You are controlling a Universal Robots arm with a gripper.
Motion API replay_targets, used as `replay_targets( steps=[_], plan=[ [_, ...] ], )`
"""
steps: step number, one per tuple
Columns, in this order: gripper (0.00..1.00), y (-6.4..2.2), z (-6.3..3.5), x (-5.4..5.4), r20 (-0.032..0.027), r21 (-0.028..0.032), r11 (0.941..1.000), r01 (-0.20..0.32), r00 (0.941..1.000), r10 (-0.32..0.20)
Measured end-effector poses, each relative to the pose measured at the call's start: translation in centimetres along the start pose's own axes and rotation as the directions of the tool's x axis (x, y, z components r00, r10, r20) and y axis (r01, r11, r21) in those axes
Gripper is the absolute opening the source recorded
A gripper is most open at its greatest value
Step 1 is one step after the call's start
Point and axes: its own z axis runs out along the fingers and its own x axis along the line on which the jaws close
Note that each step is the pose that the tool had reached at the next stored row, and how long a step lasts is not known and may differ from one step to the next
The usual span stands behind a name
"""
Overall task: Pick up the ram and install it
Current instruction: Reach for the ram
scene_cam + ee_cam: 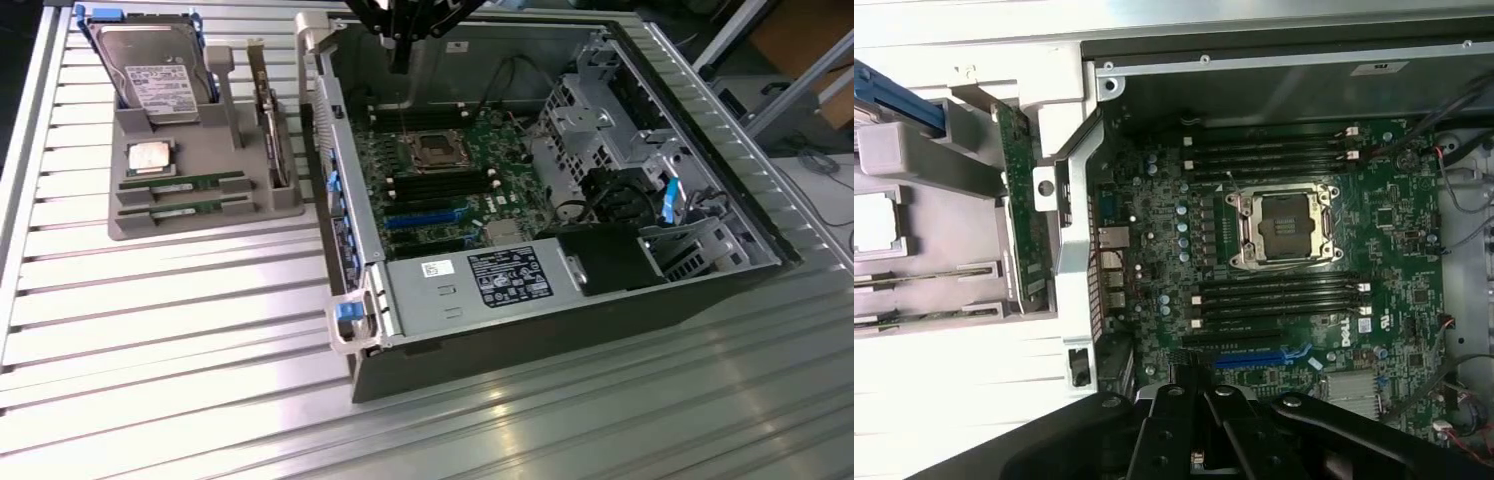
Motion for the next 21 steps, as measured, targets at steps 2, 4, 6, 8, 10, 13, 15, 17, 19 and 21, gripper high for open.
replay_targets(
  steps=[2,4,6,8,10,13,15,17,19,21],
  plan=[
    [0.11,-0.01,0.00,0.12,0.0000,0.0000,1.0000,0.000,1.0000,0.000],
    [0.11,-0.02,0.00,0.23,0.0000,0.0000,1.0000,0.000,1.0000,0.000],
    [0.11,-0.02,-0.01,0.33,0.0000,0.0000,1.0000,0.000,1.0000,0.000],
    [0.11,-0.03,-0.01,0.40,0.0000,0.0000,1.0000,0.000,1.0000,0.000],
    [0.11,-0.04,-0.01,0.54,0.0000,0.0000,1.0000,0.000,1.0000,0.000],
    [0.11,-0.05,-0.02,0.67,0.0000,0.0000,1.0000,0.000,1.0000,0.000],
    [0.11,-0.05,-0.02,0.72,0.0000,0.0000,1.0000,0.000,1.0000,0.000],
    [0.11,-0.06,-0.02,0.78,0.0000,0.0000,1.0000,0.000,1.0000,0.000],
    [0.11,-0.07,-0.02,0.86,0.0000,0.0000,1.0000,0.000,1.0000,0.000],
    [0.11,-0.07,-0.03,0.94,0.0000,0.0001,1.0000,0.000,1.0000,0.000]
  ],
)
